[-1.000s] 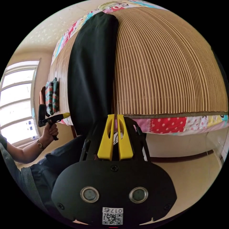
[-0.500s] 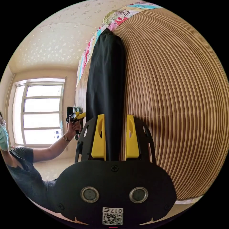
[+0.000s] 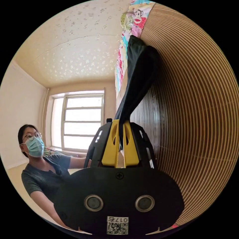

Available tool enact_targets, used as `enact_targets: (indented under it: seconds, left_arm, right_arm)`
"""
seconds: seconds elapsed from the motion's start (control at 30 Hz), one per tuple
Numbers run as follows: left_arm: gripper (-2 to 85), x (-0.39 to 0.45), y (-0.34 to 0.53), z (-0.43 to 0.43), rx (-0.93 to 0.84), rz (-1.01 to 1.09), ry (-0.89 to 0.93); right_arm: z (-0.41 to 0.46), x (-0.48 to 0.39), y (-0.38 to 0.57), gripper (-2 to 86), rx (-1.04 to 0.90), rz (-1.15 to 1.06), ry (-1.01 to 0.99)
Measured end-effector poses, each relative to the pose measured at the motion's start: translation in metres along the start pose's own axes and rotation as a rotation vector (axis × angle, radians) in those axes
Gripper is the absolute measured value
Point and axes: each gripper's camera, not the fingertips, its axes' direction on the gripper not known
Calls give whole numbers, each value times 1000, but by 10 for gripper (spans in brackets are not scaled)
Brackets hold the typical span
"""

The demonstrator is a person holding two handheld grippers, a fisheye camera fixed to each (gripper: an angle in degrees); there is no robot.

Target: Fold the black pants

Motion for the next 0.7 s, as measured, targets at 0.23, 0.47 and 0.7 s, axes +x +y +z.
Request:
enact_targets:
  seconds: [0.23,0.47,0.7]
  left_arm:
    - [29,195,61,-11,114,239,7]
    - [44,413,100,-15,220,563,-54]
    - [35,445,42,-3,335,389,-97]
  right_arm:
    - [-32,-197,65,11,17,-376,-7]
    - [-57,-383,115,10,27,-757,3]
    - [-64,-437,74,10,115,-629,76]
